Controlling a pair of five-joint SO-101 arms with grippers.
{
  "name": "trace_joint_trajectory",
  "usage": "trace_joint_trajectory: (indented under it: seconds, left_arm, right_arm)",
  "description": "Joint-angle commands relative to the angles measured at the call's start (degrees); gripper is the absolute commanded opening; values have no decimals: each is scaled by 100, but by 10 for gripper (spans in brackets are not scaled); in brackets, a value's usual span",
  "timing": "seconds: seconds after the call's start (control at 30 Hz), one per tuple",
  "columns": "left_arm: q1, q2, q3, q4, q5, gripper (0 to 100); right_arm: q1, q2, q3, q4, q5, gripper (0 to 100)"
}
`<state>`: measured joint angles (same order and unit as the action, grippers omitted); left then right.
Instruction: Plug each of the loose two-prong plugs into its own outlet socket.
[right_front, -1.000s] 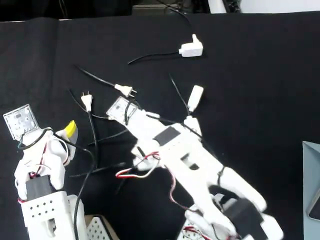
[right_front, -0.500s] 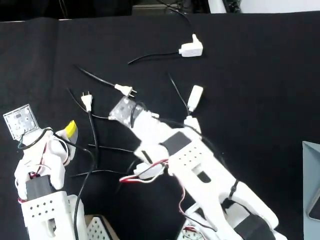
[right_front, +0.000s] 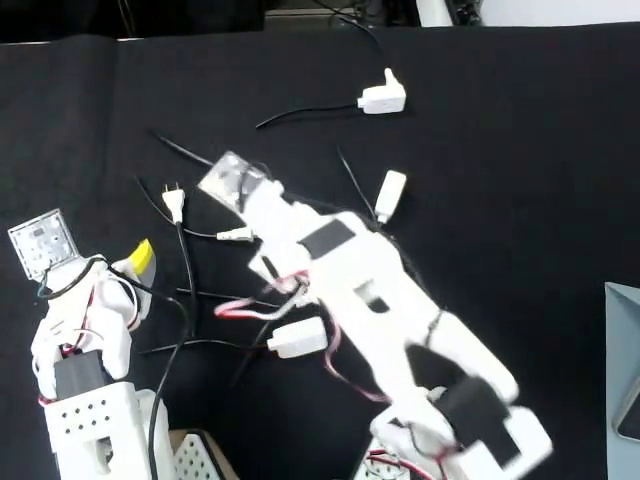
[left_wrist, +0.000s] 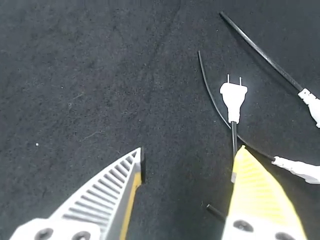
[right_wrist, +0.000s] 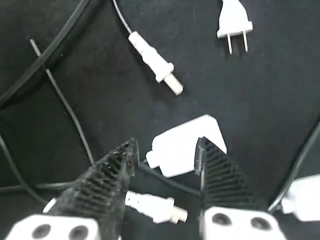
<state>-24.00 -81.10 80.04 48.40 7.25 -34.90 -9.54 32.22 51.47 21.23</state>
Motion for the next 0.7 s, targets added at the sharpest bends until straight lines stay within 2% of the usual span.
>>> trace_joint_trajectory:
  seconds: [0.0,0.3,0.67]
  left_arm:
    - [-66,-62,-66,-132,-9,288]
    - [-66,-62,-66,-132,-9,288]
    - [-66,-62,-66,-132,-9,288]
  right_arm:
    - [-193,708,-848,-114,334,191]
    - [-220,2185,-2123,-114,985,192]
    - [-220,3029,-2976,-97,1204,192]
